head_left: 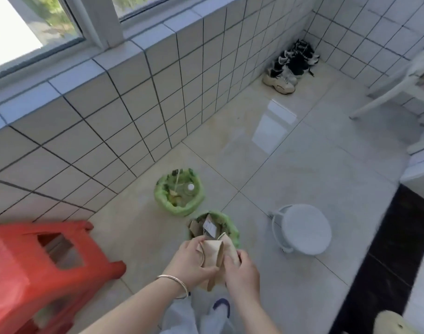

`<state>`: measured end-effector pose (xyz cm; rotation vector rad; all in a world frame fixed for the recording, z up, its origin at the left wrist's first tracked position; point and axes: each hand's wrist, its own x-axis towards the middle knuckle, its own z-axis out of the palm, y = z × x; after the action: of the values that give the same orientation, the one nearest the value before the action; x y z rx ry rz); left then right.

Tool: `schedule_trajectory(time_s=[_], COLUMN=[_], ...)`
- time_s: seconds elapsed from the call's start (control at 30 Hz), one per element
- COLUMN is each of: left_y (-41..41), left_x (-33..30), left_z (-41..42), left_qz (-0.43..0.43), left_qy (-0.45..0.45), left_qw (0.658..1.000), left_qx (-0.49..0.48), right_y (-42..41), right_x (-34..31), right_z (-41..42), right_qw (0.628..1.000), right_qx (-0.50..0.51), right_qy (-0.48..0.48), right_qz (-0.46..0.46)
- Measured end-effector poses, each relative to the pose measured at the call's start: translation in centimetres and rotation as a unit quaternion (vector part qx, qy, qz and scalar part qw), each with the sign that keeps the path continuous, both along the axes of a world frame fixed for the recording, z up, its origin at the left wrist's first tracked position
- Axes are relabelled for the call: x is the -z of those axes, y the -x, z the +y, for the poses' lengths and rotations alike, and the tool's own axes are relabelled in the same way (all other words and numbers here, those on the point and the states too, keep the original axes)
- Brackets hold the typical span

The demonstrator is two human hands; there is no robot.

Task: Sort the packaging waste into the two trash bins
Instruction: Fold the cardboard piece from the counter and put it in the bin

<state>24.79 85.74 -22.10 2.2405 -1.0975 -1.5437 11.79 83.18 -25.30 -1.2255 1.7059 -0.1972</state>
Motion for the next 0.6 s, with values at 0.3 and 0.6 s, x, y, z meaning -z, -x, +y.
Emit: schedule_trajectory(time_s=[0.3, 0.6], left_y=[-1.5, -0.5], left_x=[21.5, 40.2], left_z=[-3.7, -5.0], left_qz=[-0.027, -0.027], left_qy=[-0.053, -0.067], left_qw=[0.997, 0.987], left_qx=[-0.043, -0.145], right_y=[-1.0, -0.6], right_x=[20.4, 38.5], right_z=[-6.1, -8.9], right_qw=[0.995, 0.982], right_qx=[-0.054, -0.094], right_qy=[0.008, 0.022], right_qz=[0.089, 0.16])
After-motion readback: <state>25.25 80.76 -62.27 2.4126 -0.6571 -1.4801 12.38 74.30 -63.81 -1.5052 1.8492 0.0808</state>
